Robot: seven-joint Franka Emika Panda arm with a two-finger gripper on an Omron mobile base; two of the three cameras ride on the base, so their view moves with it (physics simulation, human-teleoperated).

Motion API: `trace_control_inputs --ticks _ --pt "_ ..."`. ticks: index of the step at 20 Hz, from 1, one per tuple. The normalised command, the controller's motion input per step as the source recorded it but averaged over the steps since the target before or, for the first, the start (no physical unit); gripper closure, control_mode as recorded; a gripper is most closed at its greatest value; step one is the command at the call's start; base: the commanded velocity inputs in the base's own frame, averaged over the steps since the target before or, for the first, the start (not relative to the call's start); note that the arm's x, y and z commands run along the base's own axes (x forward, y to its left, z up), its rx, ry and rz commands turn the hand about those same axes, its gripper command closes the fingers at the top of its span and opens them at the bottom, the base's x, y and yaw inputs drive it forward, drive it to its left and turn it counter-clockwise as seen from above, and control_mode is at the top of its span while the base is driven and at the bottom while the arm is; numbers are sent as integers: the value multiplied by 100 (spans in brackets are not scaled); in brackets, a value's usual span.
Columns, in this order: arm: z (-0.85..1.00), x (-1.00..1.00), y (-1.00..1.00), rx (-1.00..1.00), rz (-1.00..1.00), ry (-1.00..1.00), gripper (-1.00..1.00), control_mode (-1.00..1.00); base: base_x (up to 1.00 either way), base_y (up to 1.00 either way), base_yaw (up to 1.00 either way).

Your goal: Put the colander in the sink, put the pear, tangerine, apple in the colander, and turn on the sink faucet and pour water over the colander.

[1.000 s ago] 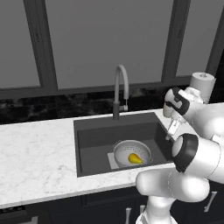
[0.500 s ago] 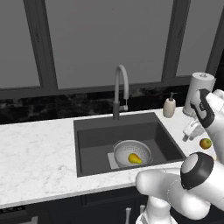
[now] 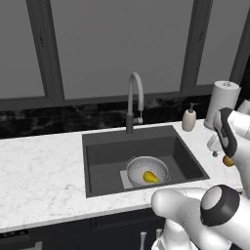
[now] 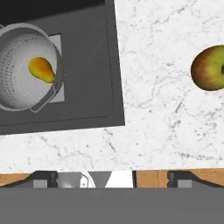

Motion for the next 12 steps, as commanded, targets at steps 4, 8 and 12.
trace_control_inputs --ticks 4,8,12 --pt "-10 24 -38 -48 -36 10 -100 -100 0 0 0" --pt "-30 50 -28 -35 -22 3 -100 -100 0 0 0" --pt "-26 53 -32 -7 -5 14 -100 -100 0 0 0"
